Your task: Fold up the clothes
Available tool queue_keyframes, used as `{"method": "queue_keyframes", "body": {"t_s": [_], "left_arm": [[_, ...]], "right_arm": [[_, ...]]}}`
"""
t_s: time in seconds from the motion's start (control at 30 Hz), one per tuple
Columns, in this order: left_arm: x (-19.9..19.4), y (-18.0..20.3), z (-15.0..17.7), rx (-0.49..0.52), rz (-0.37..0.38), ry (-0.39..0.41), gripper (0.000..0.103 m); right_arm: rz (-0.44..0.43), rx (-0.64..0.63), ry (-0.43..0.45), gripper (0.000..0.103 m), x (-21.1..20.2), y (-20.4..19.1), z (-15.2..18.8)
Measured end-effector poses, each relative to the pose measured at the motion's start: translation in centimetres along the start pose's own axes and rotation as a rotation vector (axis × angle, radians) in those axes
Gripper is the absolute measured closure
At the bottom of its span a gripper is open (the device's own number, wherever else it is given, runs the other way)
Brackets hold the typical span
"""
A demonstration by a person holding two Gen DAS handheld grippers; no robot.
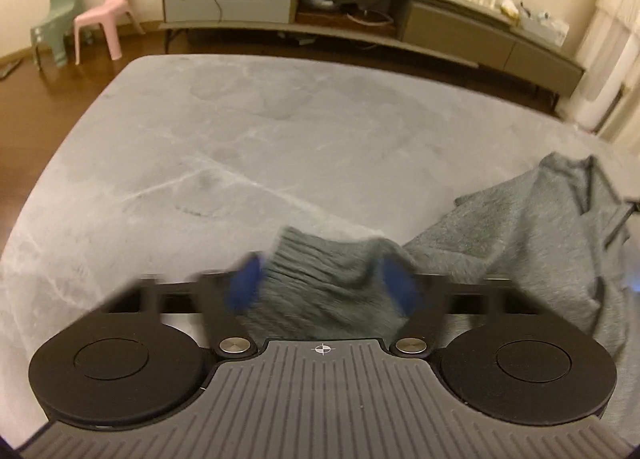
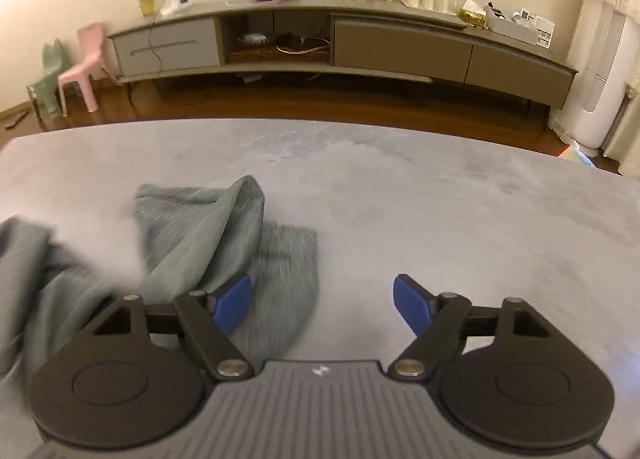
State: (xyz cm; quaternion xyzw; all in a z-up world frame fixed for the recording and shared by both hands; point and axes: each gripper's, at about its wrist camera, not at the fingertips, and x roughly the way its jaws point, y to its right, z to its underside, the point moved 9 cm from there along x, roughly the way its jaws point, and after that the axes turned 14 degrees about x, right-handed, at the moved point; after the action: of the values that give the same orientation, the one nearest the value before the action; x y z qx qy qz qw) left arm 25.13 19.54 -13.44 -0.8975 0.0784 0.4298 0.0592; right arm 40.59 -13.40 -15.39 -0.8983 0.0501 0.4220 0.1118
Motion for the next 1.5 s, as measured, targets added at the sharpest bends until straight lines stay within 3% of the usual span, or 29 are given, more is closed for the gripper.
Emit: {"method": "queue_keyframes", "body": {"t_s": [0.03, 0.13, 0.17, 0.23, 0.3, 0.37, 0.43, 0.53, 0.63, 0.67, 0.73, 0.77, 0.8, 0.83, 0.87, 0.93, 1.03, 1.1, 1.13, 1.17, 1.2, 1.33, 1.4, 1.43, 1.5], "left_arm": [[0.2, -0.2, -0.1, 0.003, -0.009, 0.009, 0.102], [-1.5, -3.2, -1.8, -0.068, -0.049, 0.099, 0.103], [-2.7, -4.8, -2.5, -0.127, -0.064, 0.143, 0.103], [-5.5, -8.3, -3.6, -0.261, -0.088, 0.234, 0.103], [-8.2, -12.0, -3.6, -0.379, -0.149, 0.305, 0.103], [-9.9, -15.0, -3.1, -0.447, -0.227, 0.341, 0.103], [-9.5, -16.5, -2.6, -0.48, -0.211, 0.308, 0.103], [-6.8, -15.9, -1.8, -0.461, -0.146, 0.206, 0.103], [-4.4, -12.9, -1.4, -0.401, -0.019, 0.132, 0.103], [-3.7, -11.8, -1.3, -0.37, 0.019, 0.105, 0.097], [-2.6, -9.9, -1.4, -0.298, 0.021, 0.052, 0.069], [-1.9, -9.4, -1.5, -0.267, 0.004, 0.03, 0.037], [-1.1, -9.1, -1.6, -0.239, -0.021, 0.011, 0.019], [-0.3, -8.8, -1.8, -0.21, -0.045, -0.009, 0.019], [0.5, -8.6, -2.0, -0.182, -0.07, -0.028, 0.019], [2.3, -7.9, -2.0, -0.122, -0.086, -0.064, 0.019], [4.7, -7.1, -2.5, -0.022, -0.134, -0.092, 0.026], [5.5, -7.2, -3.4, 0.046, -0.219, -0.089, 0.065], [5.7, -7.4, -3.8, 0.058, -0.242, -0.084, 0.071], [5.8, -7.7, -4.0, 0.062, -0.246, -0.078, 0.083], [6.0, -8.0, -4.4, 0.062, -0.252, -0.075, 0.093], [7.2, -10.7, -5.6, 0.014, -0.306, -0.08, 0.095], [7.4, -11.9, -5.8, -0.052, -0.312, -0.078, 0.095], [7.4, -12.3, -5.9, -0.077, -0.309, -0.076, 0.095], [7.1, -12.5, -5.9, -0.102, -0.302, -0.077, 0.095]], "right_arm": [[-0.005, -0.008, 0.014, 0.039, -0.2, -0.2, -0.3], [-0.019, -0.031, 0.057, 0.099, -0.9, -1.0, -1.3], [-0.024, -0.039, 0.071, 0.1, -1.1, -1.2, -1.6], [-0.033, -0.052, 0.102, 0.1, -1.7, -1.6, -2.3], [-0.01, -0.005, 0.206, 0.1, -5.8, 0.8, -4.2], [0.085, 0.046, 0.307, 0.1, -9.6, 4.9, -5.4], [0.202, 0.109, 0.361, 0.099, -12.2, 9.3, -5.4], [0.294, 0.147, 0.262, 0.096, -11.4, 14.6, -2.9], [0.262, 0.251, 0.134, 0.092, -9.9, 18.2, 0.0], [0.265, 0.258, 0.12, 0.092, -9.6, 18.6, 0.6], [0.269, 0.274, 0.093, 0.086, -9.1, 19.5, 1.6], [0.271, 0.286, 0.106, 0.073, -9.2, 19.5, 1.6], [0.272, 0.298, 0.12, 0.06, -9.3, 19.5, 1.5], [0.273, 0.321, 0.157, 0.04, -9.8, 19.6, 1.1], [0.271, 0.345, 0.193, 0.033, -10.3, 19.6, 0.8], [0.198, 0.396, 0.201, 0.033, -10.4, 19.0, 0.2], [0.109, 0.386, 0.115, 0.026, -8.3, 17.4, -0.5], [0.163, 0.342, 0.084, 0.026, -6.6, 17.4, -0.9], [0.193, 0.327, 0.074, 0.026, -5.9, 17.6, -1.1], [0.219, 0.315, 0.064, 0.027, -5.2, 17.8, -1.4], [0.191, 0.359, 0.059, 0.029, -4.9, 17.6, -2.0], [0.055, 0.506, 0.079, 0.028, -5.7, 16.2, -4.3], [0.055, 0.482, 0.033, 0.027, -4.1, 14.6, -4.6], [0.067, 0.458, 0.0, 0.03, -3.1, 13.7, -4.5], [0.114, 0.39, -0.06, 0.076, -1.0, 12.7, -3.9]]}}
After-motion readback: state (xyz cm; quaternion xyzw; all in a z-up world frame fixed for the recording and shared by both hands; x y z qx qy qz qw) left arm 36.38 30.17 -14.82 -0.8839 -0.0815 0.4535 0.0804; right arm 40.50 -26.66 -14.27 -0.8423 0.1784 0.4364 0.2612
